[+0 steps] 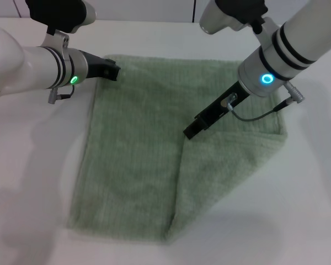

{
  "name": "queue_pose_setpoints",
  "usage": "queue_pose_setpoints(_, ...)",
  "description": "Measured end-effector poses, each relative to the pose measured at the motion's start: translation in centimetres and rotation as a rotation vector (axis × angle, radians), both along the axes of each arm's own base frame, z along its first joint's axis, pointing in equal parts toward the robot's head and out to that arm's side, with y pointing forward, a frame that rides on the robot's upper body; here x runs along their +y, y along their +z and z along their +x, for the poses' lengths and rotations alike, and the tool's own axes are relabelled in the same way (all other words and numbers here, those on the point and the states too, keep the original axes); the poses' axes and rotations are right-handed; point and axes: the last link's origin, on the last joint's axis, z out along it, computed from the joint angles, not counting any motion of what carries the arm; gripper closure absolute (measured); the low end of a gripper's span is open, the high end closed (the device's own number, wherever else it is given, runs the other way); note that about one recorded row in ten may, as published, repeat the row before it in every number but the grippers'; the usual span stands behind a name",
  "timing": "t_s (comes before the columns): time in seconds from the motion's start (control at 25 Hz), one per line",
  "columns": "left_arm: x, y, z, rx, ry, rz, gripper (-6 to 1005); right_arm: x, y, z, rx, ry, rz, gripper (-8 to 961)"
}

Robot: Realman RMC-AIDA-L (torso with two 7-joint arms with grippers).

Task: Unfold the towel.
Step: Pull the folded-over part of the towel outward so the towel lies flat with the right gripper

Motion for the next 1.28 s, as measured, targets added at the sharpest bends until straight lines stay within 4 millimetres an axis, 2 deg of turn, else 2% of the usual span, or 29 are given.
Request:
queue_pose_setpoints(0.6, -0.04, 0.03, -0.13, 0.001, 0.002, 0.003, 1000, 0.10, -0.21, 0.06, -0.021, 0.014, 0.004, 674)
queue_pose_setpoints(1.0, -0.08, 0.03, -0.21, 0.001, 0.004, 0.003, 1000, 0.18, -0.21, 0.20, -0.033, 0.012, 0.011, 839)
queue_pose_setpoints(1.2, -0.13, 0.03, -0.29, 0.001, 0.006, 0.003, 1000, 0.18, -0.17, -0.04, -0.033, 0.020, 0.008, 905)
queue_pose_setpoints(1.28, -0.17, 0.03, -0.37, 0.001, 0.008, 0.003, 1000, 0.22, -0.14, -0.15, -0.032, 0.024, 0.009, 904)
